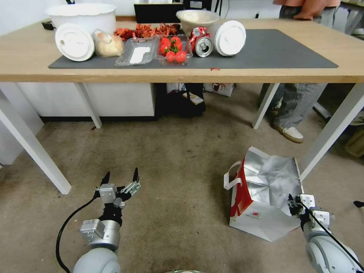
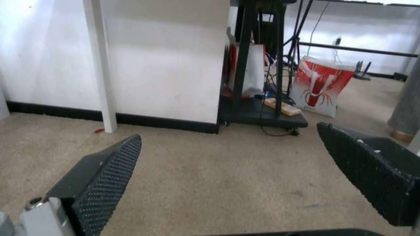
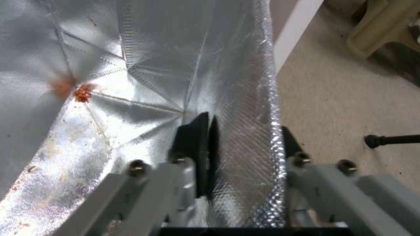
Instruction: Pick up the food delivery bag from the floor and place it on the table.
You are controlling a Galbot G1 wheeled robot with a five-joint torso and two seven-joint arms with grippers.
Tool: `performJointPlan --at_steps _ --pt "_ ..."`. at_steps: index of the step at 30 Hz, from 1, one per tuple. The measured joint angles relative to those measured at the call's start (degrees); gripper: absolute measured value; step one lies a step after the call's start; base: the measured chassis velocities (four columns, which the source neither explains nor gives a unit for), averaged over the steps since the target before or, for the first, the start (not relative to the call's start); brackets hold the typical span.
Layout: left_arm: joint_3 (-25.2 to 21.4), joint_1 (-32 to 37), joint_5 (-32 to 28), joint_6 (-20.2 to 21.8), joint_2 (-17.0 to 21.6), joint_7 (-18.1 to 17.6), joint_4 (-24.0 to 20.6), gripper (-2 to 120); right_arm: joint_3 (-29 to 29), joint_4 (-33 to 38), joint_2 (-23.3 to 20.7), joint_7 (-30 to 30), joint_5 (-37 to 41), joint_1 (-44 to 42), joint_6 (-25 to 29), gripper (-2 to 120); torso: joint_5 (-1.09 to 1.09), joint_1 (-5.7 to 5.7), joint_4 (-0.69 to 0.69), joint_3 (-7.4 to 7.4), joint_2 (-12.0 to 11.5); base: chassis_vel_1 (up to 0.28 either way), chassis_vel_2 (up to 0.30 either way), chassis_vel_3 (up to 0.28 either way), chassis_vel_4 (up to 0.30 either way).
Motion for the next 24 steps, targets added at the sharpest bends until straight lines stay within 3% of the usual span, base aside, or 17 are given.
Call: performJointPlan --at_steps 7,19,24 --pt "-0.14 0.22 0.21 -0.18 -0.15 -0.19 -0.24 100 0.10 0.76 -0.47 0.01 0.59 -0.06 -0.23 0 0.01 0.00 0.00 0.00 0.00 0.000 0.000 0.000 0.000" --pt "-0.38 0.23 0.39 -0.05 -0.26 -0.27 -0.60 100 0.56 1.05 -2.02 -2.64 2.87 -0.14 0.62 0 0.01 0.00 0.00 0.00 0.00 0.000 0.000 0.000 0.000" --pt "-0.65 0.29 0.36 0.02 -0.17 -0.36 -0.75 100 1.52 3.53 -5.60 -10.34 8.39 -1.44 4.96 0 0.00 0.00 0.00 0.00 0.00 0.000 0.000 0.000 0.000"
